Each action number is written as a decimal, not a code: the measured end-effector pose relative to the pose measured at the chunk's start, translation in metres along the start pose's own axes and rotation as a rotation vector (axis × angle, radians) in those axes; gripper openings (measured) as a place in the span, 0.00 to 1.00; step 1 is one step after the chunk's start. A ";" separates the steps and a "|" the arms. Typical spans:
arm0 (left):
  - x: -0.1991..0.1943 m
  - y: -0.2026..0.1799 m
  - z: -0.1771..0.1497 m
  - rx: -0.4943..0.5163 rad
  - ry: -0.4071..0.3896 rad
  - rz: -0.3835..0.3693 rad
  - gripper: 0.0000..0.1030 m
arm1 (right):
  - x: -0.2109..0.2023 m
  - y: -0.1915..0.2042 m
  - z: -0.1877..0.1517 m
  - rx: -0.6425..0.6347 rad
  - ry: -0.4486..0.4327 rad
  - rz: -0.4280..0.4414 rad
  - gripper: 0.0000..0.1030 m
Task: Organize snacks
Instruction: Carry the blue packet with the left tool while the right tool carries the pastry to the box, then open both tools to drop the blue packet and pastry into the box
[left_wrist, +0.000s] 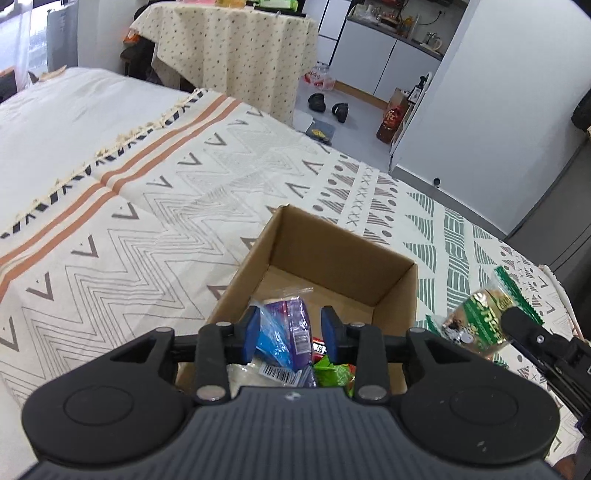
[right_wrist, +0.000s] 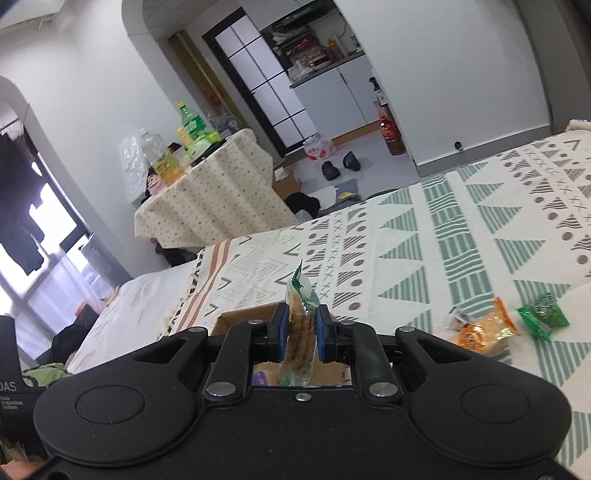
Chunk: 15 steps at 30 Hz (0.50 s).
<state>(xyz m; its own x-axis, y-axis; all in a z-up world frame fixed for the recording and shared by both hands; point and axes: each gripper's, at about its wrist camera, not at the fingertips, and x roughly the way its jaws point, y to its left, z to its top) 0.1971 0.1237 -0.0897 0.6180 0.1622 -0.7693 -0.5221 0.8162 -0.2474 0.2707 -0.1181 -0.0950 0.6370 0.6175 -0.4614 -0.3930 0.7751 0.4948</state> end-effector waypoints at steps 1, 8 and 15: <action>0.000 0.002 0.000 -0.005 0.004 0.000 0.35 | 0.002 0.003 0.000 -0.003 0.004 0.002 0.15; -0.003 0.008 0.002 0.001 0.011 -0.011 0.51 | 0.018 0.023 -0.002 -0.002 0.025 0.033 0.15; -0.005 0.007 -0.001 0.017 0.017 0.003 0.79 | 0.016 0.030 -0.002 -0.015 0.004 0.010 0.52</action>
<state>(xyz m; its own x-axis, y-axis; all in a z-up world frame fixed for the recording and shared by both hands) 0.1897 0.1287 -0.0878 0.6063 0.1559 -0.7798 -0.5138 0.8252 -0.2345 0.2679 -0.0850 -0.0886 0.6304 0.6257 -0.4594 -0.4094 0.7709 0.4879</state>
